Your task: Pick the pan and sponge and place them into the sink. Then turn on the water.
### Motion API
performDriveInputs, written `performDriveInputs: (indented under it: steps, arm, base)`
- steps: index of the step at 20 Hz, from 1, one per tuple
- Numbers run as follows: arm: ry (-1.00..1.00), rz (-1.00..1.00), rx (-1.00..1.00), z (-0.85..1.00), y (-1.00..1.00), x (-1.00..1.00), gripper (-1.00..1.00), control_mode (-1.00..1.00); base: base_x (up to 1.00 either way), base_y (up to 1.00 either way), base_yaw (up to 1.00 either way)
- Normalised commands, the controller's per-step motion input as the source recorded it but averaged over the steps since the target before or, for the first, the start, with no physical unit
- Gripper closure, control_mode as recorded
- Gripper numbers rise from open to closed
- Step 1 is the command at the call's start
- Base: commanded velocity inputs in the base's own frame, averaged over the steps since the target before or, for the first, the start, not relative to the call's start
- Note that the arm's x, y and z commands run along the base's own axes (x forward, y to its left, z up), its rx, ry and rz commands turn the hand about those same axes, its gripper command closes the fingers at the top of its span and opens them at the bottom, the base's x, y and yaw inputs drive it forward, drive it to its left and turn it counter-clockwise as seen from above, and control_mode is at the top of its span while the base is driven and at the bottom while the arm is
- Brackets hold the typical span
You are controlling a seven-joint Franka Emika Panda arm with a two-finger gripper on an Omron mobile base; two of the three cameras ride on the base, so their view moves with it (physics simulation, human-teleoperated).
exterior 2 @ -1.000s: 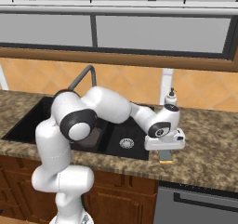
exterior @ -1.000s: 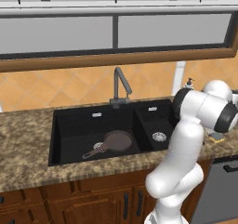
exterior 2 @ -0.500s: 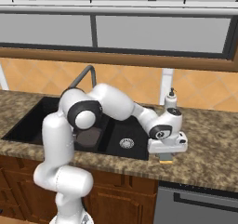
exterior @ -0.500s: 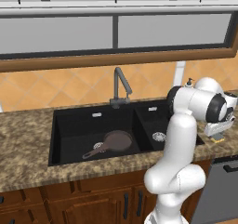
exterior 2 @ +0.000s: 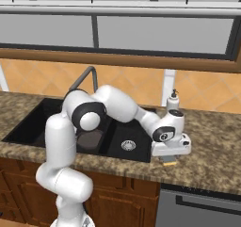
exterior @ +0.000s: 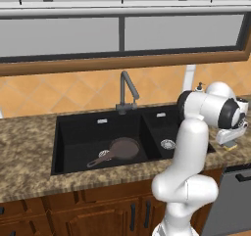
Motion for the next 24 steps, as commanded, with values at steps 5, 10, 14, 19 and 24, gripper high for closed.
performDriveInputs:
  steps: [5,10,14,19,24]
  arm:
    - [0.10,0.00,-0.17,-0.96,0.25,-0.06,-1.00,-1.00]
    - [0.12,0.01,-0.03,-1.00,0.27,-0.27,-1.00,-1.00]
    - [0.17,0.06,0.12,-1.00,0.09,-0.54,-1.00,-1.00]
    - [0.17,0.06,0.09,-1.00,0.15,-0.57,1.00,-1.00]
    - [-0.01,0.06,0.08,-0.94,0.18,-0.92,1.00,-1.00]
  base:
    - [0.00,0.00,0.00]
    - [0.00,0.00,0.00]
    - [0.00,0.00,0.00]
    - [0.00,0.00,0.00]
    - [0.00,0.00,0.00]
